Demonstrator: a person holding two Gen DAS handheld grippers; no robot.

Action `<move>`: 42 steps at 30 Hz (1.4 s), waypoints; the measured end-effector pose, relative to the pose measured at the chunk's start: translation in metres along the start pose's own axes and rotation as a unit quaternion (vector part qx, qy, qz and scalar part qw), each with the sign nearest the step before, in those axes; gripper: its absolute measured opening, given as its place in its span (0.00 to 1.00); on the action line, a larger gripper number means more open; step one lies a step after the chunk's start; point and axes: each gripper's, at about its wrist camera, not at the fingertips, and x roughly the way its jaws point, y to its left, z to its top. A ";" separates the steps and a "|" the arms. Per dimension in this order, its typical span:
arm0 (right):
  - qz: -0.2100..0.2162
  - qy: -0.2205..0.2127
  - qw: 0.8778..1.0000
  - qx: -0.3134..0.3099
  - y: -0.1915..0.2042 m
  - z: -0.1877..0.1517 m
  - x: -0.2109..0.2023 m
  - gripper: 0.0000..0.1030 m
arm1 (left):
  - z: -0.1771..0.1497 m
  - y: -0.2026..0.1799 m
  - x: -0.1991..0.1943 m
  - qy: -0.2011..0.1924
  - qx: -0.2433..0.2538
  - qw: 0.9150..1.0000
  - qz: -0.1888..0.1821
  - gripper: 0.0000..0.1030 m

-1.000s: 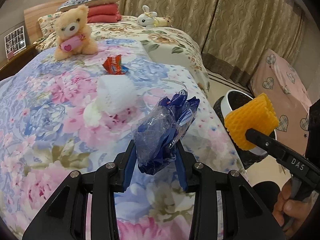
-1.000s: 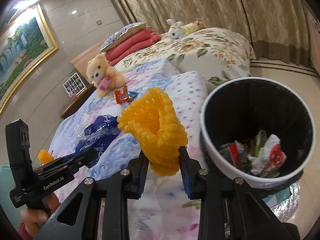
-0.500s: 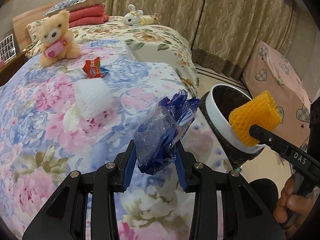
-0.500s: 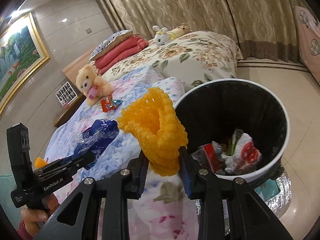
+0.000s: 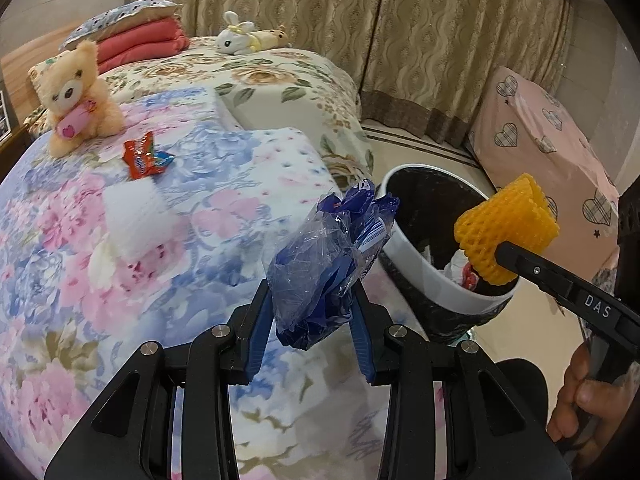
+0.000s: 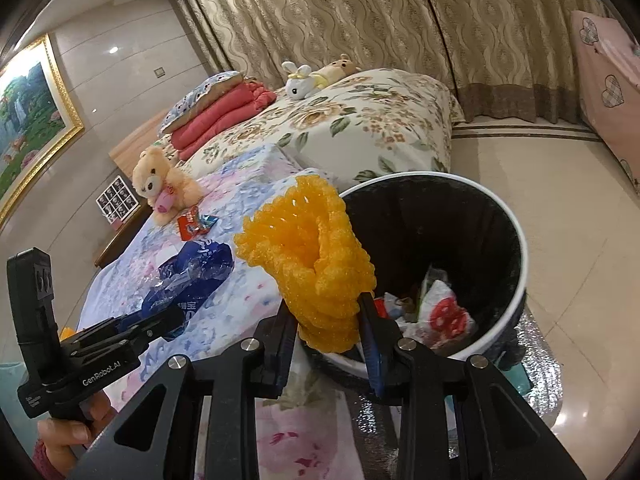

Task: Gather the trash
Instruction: 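Carry the blue bag and orange sleeve over the bin and open both tools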

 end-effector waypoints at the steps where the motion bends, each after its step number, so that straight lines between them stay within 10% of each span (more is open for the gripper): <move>1: -0.002 0.000 1.000 0.002 -0.002 0.001 0.000 0.29 | 0.001 -0.002 0.002 0.001 0.002 1.000 -0.001 0.34; 42: -0.053 0.030 0.998 0.016 -0.070 0.032 0.014 0.31 | 0.041 -0.086 0.050 0.026 0.072 0.996 -0.036 0.34</move>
